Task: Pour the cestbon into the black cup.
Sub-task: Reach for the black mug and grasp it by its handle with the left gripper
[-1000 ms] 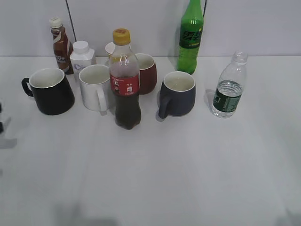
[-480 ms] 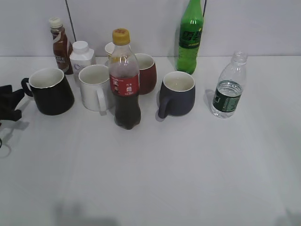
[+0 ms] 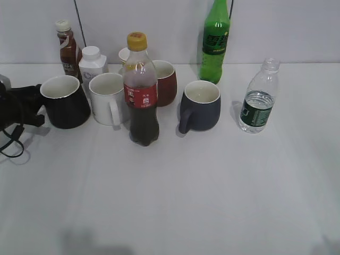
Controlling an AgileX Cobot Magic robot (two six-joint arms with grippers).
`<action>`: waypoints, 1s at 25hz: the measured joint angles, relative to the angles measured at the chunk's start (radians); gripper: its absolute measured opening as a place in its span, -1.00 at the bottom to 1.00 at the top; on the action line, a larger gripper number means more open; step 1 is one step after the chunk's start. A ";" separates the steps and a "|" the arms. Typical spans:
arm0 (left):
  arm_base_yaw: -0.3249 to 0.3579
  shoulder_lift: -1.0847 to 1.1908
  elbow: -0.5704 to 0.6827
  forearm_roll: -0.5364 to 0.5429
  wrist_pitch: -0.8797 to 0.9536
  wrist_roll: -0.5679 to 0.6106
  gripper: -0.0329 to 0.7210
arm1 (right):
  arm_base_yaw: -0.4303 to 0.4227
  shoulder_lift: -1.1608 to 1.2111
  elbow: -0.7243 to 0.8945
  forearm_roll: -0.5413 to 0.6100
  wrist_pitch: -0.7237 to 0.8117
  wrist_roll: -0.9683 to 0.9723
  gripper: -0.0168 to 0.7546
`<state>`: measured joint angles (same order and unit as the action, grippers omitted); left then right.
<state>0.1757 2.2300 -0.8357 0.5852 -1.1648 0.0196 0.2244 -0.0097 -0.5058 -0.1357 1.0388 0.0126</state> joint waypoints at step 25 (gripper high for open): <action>-0.021 -0.142 0.051 -0.110 0.164 -0.059 -0.75 | 0.000 0.001 -0.008 -0.023 -0.008 0.042 0.47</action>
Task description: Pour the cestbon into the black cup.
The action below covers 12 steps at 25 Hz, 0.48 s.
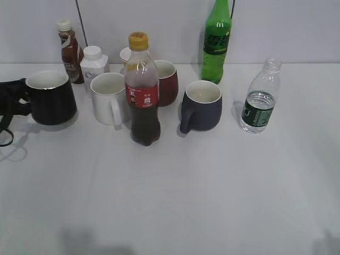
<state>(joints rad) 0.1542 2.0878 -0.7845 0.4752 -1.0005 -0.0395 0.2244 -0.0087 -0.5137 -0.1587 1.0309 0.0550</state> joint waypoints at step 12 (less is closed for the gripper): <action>-0.006 -0.185 0.240 -0.046 -0.065 0.001 -0.76 | 0.000 0.639 0.135 -0.069 -1.161 -0.007 0.23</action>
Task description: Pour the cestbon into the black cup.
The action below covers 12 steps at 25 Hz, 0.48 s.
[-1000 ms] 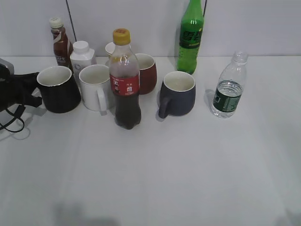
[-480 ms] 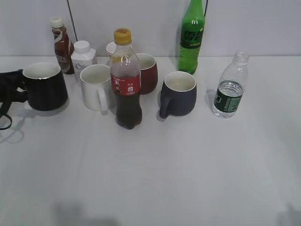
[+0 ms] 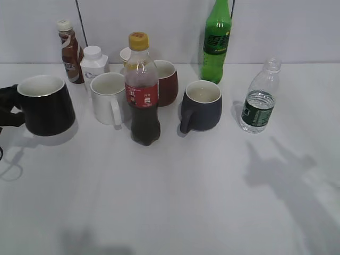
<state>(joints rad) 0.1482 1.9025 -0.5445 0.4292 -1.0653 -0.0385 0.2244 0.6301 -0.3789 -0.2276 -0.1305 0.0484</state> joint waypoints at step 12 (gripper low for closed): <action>-0.081 -0.112 0.030 0.000 -0.007 0.001 -0.76 | 0.000 0.949 0.049 0.160 -0.820 0.001 0.61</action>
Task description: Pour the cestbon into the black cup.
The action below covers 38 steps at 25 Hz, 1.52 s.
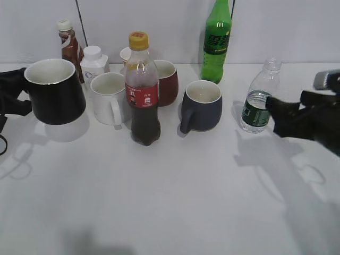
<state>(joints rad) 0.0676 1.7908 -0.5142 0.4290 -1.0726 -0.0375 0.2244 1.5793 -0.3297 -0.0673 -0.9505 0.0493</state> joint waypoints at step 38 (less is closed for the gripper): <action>-0.424 -0.174 0.001 -0.056 0.374 0.000 -0.76 | 0.196 0.102 -0.329 0.181 0.302 -0.528 0.30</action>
<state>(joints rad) -0.3565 1.6171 -0.5130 0.3732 -0.6984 -0.0375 0.4205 1.6812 -0.6584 0.1137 -0.6485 -0.4789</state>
